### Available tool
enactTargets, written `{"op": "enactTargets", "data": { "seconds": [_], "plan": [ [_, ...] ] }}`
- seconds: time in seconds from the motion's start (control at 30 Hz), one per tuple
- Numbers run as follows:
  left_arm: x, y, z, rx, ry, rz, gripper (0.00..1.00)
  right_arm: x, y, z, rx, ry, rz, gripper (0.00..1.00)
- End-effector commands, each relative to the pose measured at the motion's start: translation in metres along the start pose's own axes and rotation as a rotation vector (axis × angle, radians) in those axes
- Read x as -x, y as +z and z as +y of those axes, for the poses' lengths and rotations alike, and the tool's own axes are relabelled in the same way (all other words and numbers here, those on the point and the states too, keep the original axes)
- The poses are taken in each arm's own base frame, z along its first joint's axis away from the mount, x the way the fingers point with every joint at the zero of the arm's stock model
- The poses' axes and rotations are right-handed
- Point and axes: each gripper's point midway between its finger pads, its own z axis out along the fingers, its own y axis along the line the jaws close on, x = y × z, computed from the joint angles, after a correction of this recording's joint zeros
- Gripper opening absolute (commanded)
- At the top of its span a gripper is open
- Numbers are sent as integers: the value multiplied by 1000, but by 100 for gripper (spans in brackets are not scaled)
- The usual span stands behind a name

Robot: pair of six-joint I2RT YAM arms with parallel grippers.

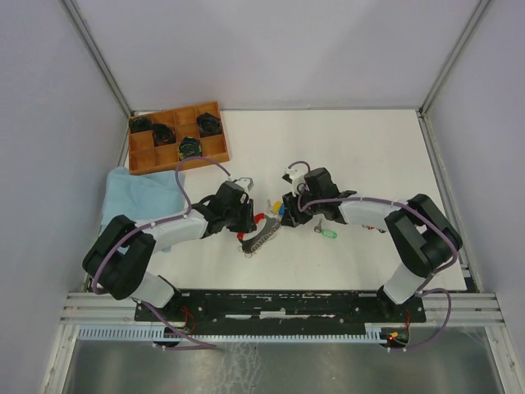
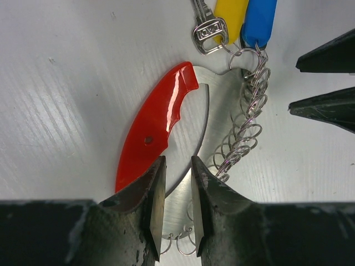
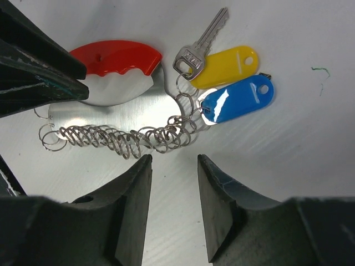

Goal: Put the keys on the keyring

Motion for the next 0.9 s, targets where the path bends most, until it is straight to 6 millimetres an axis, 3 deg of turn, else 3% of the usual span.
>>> {"op": "enactTargets", "data": {
  "seconds": [0.0, 0.43, 0.7, 0.87],
  "plan": [
    [2, 5, 4, 16, -23, -13, 32, 25, 12, 5, 36, -43, -55, 47],
    [-6, 11, 0, -13, -56, 0, 31, 13, 28, 18, 146, -28, -5, 46],
    [-8, 12, 3, 0, -73, -6, 31, 26, 12, 31, 167, -54, -38, 35],
    [-8, 12, 4, 2, -81, -11, 31, 28, 9, 38, 183, -65, -38, 34]
  ]
}}
